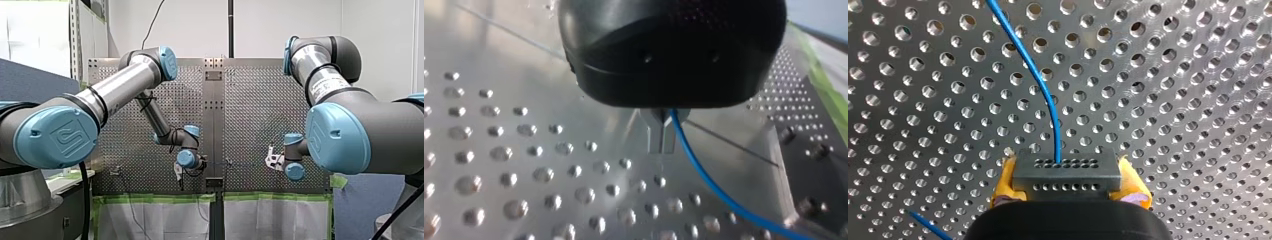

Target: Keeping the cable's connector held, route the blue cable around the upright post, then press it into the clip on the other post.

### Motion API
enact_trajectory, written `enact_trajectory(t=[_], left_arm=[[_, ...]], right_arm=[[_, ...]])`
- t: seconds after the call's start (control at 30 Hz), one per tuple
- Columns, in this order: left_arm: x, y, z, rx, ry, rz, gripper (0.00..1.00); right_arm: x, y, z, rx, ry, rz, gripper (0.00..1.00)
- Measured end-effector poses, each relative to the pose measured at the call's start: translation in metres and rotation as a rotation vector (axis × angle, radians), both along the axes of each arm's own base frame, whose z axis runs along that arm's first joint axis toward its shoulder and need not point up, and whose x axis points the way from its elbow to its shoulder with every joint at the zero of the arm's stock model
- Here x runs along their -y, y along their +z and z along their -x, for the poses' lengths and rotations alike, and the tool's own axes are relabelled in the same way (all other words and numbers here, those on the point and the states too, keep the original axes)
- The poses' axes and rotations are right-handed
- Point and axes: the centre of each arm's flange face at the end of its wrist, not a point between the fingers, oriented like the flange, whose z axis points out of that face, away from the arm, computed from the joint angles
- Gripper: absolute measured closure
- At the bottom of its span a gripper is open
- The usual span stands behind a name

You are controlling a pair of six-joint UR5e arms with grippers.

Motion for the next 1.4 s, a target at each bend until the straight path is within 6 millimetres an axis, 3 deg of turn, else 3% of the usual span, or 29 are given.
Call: enact_trajectory(t=[0.03, 0.07, 0.1, 0.17, 0.23, 0.6, 1.0, 1.27, 1.4], left_arm=[[0.002, 0.001, 0.0, 0.006, -0.01, -0.002, 0.79], [0.005, 0.001, 0.001, 0.016, -0.025, -0.005, 0.45], [0.007, 0.002, 0.001, 0.023, -0.036, -0.008, 0.45], [0.012, 0.002, 0.002, 0.036, -0.064, -0.017, 0.04], [0.016, 0.003, 0.004, 0.04, -0.086, -0.029, 0.0], [0.033, -0.002, 0.036, -0.017, -0.169, -0.157, 0.0], [0.039, 0.026, 0.084, -0.021, -0.317, -0.258, 0.0], [0.043, 0.011, 0.123, -0.044, -0.427, -0.285, 0.0], [0.041, 0.004, 0.134, -0.055, -0.435, -0.279, 0.0]], right_arm=[[0.0, 0.0, 0.0, -0.002, 0.001, -0.002, 1.0], [-0.001, 0.0, 0.0, -0.003, 0.002, -0.004, 1.0], [-0.001, -0.001, -0.001, -0.005, 0.004, -0.005, 1.0], [-0.002, -0.001, -0.002, -0.008, 0.007, -0.007, 1.0], [-0.003, -0.001, -0.003, -0.011, 0.014, -0.008, 1.0], [-0.004, -0.002, -0.006, -0.01, 0.036, -0.012, 1.0], [-0.004, -0.003, -0.004, -0.011, 0.033, -0.023, 1.0], [-0.004, -0.003, -0.004, -0.012, 0.033, -0.029, 1.0], [-0.005, -0.003, -0.005, -0.012, 0.034, -0.029, 1.0]])
